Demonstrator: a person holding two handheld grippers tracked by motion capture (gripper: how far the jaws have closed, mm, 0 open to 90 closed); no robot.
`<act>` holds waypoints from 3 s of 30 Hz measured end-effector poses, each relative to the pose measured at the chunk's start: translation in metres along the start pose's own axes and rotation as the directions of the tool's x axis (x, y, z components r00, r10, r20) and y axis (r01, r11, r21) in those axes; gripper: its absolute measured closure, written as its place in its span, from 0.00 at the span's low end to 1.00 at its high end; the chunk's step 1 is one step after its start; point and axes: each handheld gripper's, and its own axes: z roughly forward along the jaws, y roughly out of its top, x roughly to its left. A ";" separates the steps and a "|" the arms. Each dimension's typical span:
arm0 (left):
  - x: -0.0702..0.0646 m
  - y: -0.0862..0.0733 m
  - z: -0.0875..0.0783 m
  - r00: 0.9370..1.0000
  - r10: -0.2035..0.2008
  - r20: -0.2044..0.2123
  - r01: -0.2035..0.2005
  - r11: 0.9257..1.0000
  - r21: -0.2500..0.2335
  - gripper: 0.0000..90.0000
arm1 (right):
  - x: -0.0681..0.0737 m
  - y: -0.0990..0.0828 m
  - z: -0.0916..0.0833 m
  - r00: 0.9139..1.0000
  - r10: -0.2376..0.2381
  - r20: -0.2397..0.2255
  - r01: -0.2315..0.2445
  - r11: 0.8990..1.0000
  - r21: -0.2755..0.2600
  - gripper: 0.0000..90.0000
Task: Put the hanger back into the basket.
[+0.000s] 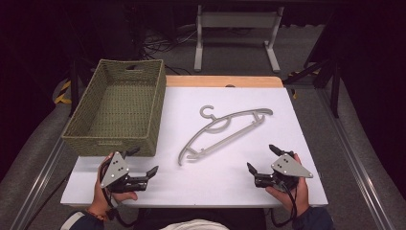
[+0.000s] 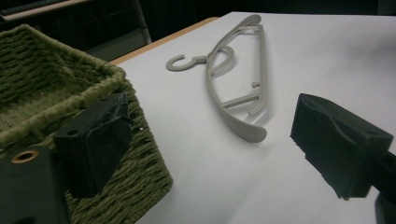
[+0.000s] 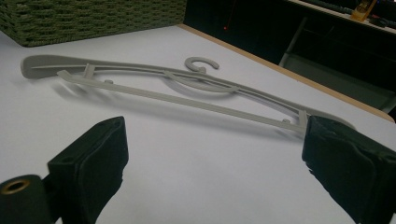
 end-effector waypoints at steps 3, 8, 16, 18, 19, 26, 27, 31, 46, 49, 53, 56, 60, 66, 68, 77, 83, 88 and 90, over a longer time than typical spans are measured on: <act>-0.008 0.006 0.011 0.999 0.014 0.045 -0.014 1.000 0.010 0.18 | 0.000 0.000 0.000 1.000 0.003 0.002 -0.003 1.000 0.004 0.09; -0.025 0.022 0.042 0.991 0.057 0.122 -0.061 0.998 0.031 0.19 | 0.001 0.002 0.003 1.000 0.003 0.000 -0.003 1.000 0.007 0.09; -0.027 0.049 0.108 0.994 0.007 0.107 -0.022 0.990 0.140 0.19 | 0.004 0.002 0.004 1.000 -0.018 -0.012 0.018 1.000 0.015 0.09; -0.023 0.051 0.126 0.997 -0.002 0.077 -0.012 0.984 0.180 0.20 | 0.002 0.001 0.005 1.000 -0.016 -0.014 0.016 1.000 0.019 0.09; -0.019 0.051 0.138 0.996 -0.035 0.077 0.018 0.977 0.211 0.20 | 0.002 0.000 0.006 1.000 -0.006 -0.014 0.007 1.000 0.024 0.09; -0.011 0.046 0.175 0.997 -0.070 0.028 0.057 0.943 0.327 0.26 | 0.004 0.000 0.007 1.000 -0.023 -0.018 0.024 0.999 0.045 0.10; -0.008 0.044 0.180 0.997 -0.081 0.013 0.072 0.938 0.338 0.26 | 0.005 0.001 0.007 0.999 -0.030 -0.016 0.030 0.998 0.051 0.10; 0.002 0.036 0.189 0.992 -0.125 0.016 0.109 0.918 0.382 0.33 | 0.006 0.000 0.008 0.999 -0.035 -0.014 0.035 0.998 0.060 0.10; 0.010 0.035 0.193 0.983 -0.167 0.069 0.114 0.867 0.486 0.83 | 0.004 -0.003 0.014 1.000 -0.009 -0.024 0.012 0.993 0.118 0.10; 0.011 0.036 0.189 0.980 -0.179 0.085 0.112 0.855 0.506 0.86 | 0.002 -0.003 0.014 1.000 0.001 -0.031 0.003 0.992 0.124 0.10; 0.007 0.041 0.183 0.984 -0.141 0.105 0.059 0.828 0.557 0.86 | 0.001 -0.003 0.014 0.999 0.014 -0.037 -0.009 0.991 0.131 0.10; 0.000 0.047 0.179 0.987 -0.103 0.122 0.008 0.793 0.609 0.86 | 0.001 -0.003 0.013 0.999 0.011 -0.038 -0.006 0.991 0.131 0.10; -0.003 0.051 0.183 0.990 -0.065 0.127 -0.030 0.773 0.633 0.84 | 0.001 -0.003 0.013 0.999 0.012 -0.040 -0.006 0.991 0.130 0.10; 0.011 0.050 0.191 0.980 -0.124 0.159 -0.004 0.776 0.631 0.70 | -0.001 -0.004 0.016 0.998 0.035 -0.046 -0.028 0.989 0.143 0.11; 0.010 0.051 0.193 0.980 -0.108 0.165 -0.020 0.779 0.627 0.69 | 0.000 -0.004 0.017 0.998 0.032 -0.051 -0.024 0.988 0.151 0.11; 0.007 0.054 0.196 0.979 -0.079 0.189 -0.059 0.776 0.628 0.86 | 0.000 -0.006 0.019 0.998 0.035 -0.060 -0.024 0.985 0.172 0.11; 0.003 0.050 0.195 0.983 -0.074 0.169 -0.038 0.815 0.579 0.91 | -0.001 -0.006 0.019 0.998 0.033 -0.054 -0.023 0.984 0.175 0.11; 0.002 0.053 0.190 0.988 -0.057 0.143 -0.026 0.852 0.524 0.91 | -0.002 -0.006 0.017 0.999 0.014 -0.030 -0.009 0.986 0.166 0.11; 0.002 0.056 0.186 0.990 -0.037 0.136 -0.036 0.865 0.501 0.91 | -0.003 -0.005 0.016 1.000 0.016 -0.024 -0.012 0.987 0.159 0.11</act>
